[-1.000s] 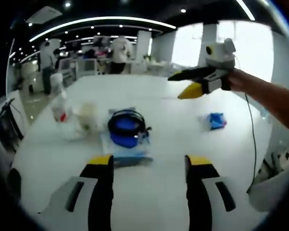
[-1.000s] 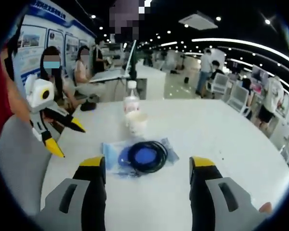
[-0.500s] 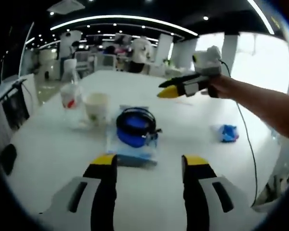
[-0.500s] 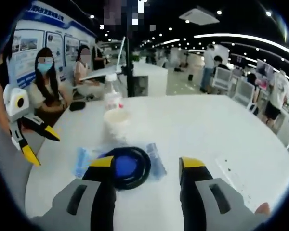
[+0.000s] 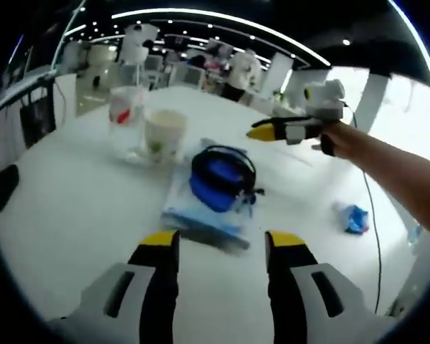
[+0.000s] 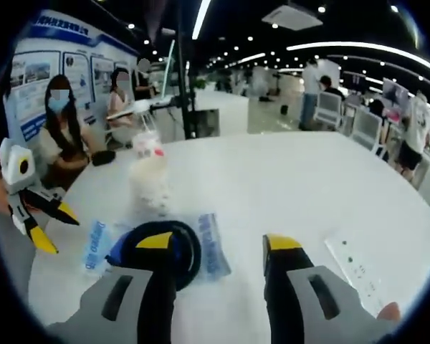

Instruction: Arrange the tabletop items into an orderly group along one side of the table until the central work area is clear of visible clutter.

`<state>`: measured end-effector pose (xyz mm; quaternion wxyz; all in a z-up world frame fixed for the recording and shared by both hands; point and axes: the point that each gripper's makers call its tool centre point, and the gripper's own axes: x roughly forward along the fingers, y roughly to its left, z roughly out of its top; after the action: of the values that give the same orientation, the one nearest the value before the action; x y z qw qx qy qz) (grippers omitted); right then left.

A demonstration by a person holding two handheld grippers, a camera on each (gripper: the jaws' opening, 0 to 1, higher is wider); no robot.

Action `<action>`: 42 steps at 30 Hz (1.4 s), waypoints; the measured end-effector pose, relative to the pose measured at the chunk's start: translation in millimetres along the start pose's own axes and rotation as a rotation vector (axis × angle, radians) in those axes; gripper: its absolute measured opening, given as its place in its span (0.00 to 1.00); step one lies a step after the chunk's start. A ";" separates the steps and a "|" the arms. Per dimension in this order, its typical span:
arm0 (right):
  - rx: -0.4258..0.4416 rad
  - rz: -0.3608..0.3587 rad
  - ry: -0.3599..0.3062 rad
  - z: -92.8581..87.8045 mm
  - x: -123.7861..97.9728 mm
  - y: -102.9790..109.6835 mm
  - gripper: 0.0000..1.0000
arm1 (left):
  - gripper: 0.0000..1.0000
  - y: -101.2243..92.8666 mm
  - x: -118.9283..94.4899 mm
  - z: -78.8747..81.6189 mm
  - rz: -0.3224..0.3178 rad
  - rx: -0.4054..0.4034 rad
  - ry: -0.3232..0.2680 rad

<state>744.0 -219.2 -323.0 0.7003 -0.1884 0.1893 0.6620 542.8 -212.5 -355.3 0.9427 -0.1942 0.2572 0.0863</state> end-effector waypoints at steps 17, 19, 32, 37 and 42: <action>0.014 0.060 0.071 -25.0 42.9 -16.1 0.35 | 0.40 -5.2 20.9 -9.8 0.020 -0.080 0.038; 0.020 0.064 0.071 -25.6 47.0 -18.1 0.33 | 0.40 -2.9 23.2 -13.0 0.025 -0.084 0.043; 0.115 0.150 0.104 -34.9 56.7 -12.4 0.16 | 0.37 -0.5 33.2 -17.3 0.036 -0.144 0.062; 0.149 0.180 0.133 -41.8 55.8 -4.6 0.11 | 0.32 2.1 36.3 -15.7 0.043 -0.155 0.065; 0.111 0.177 0.152 -43.8 55.1 -2.9 0.08 | 0.26 7.0 37.4 -14.7 0.056 -0.168 0.070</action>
<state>749.1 -194.8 -388.9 0.6321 -0.1816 0.2941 0.6935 566.1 -209.8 -388.5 0.9107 -0.2681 0.2873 0.1271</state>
